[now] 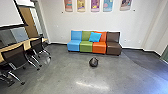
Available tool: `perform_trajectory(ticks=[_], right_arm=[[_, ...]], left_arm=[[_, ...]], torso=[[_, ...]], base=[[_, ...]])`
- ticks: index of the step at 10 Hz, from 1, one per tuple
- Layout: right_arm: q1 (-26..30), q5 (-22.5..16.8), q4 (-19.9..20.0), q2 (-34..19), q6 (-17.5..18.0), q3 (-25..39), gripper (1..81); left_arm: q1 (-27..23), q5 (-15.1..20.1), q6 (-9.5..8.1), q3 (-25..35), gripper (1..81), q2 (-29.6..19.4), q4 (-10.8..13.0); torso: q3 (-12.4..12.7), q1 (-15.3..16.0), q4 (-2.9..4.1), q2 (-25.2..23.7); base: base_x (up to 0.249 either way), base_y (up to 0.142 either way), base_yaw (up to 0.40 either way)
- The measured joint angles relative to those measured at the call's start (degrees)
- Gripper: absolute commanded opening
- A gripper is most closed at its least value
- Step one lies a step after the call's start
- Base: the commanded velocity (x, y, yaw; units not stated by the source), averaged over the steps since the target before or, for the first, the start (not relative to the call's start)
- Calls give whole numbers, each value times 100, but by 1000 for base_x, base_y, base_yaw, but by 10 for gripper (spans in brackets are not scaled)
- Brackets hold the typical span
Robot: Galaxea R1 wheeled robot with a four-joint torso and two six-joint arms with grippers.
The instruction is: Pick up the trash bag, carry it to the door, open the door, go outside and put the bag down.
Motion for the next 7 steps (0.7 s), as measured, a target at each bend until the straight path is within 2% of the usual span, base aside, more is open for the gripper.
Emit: perform_trajectory(ticks=[7], right_arm=[[4, 1, -2, 41, 0, -5, 811]], left_arm=[[-11, 13, 0, 0, 811, 15, 2]], torso=[[-2, 0, 0, 0]], base=[[119, 0, 0]])
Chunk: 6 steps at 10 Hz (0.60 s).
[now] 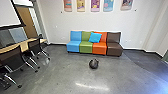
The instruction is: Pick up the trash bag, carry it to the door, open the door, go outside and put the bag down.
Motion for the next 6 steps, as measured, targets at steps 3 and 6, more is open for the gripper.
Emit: perform_trajectory(ticks=[3, 6], right_arm=[[-17, -10, 0, 0, 0, -9, 811], [5, -4, 0, 0, 0, -11, 811]], left_arm=[[26, 11, -2, 0, 811, 0, 38], [13, 0, 0, 0, 811, 0, 39]], torso=[[2, -5, 0, 0], [2, 0, 0, 0]], base=[[136, 0, 0], [138, 0, 0]])
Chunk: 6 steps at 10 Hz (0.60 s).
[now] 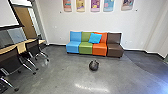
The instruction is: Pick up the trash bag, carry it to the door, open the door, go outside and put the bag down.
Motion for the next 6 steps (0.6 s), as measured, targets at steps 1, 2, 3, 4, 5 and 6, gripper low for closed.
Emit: perform_trajectory(ticks=[1, 2, 3, 4, 5, 6], right_arm=[[-7, 0, 0, 0, 0, 0, 811], [-7, 0, 0, 0, 0, 0, 811], [-5, 2, 0, 0, 0, 0, 811], [-9, 0, 0, 0, 0, 0, 811], [-9, 0, 0, 0, 0, 0, 811], [-7, 2, 0, 0, 0, 0, 811]], left_arm=[[0, 9, 0, 0, 811, 0, 2], [-7, 2, 0, 0, 811, 0, 0], [-2, 2, 0, 0, 811, 0, 2], [-2, 4, 0, 0, 811, -1, 2], [-2, 4, 0, 0, 811, 0, 2], [-2, 4, 0, 0, 811, 0, 2]], torso=[[0, 0, 0, 0], [0, 0, 0, 0], [-2, 0, 0, 0], [0, 0, 0, 0], [0, 0, 0, 0], [0, 0, 0, 0]], base=[[137, 0, 0], [137, 0, 0], [138, 0, 0], [137, 0, 0], [137, 0, 0], [138, 0, 0]])
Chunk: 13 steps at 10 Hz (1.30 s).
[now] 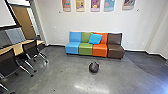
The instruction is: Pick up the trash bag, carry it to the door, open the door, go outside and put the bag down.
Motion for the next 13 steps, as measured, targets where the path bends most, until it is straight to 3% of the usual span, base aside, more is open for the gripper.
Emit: perform_trajectory(ticks=[13], right_arm=[[-1, 0, 0, 2, 0, 0, 811]], left_arm=[[0, 2, 0, 0, 811, 13, 79]], torso=[[0, 0, 0, 0]], base=[[138, 0, 0]])
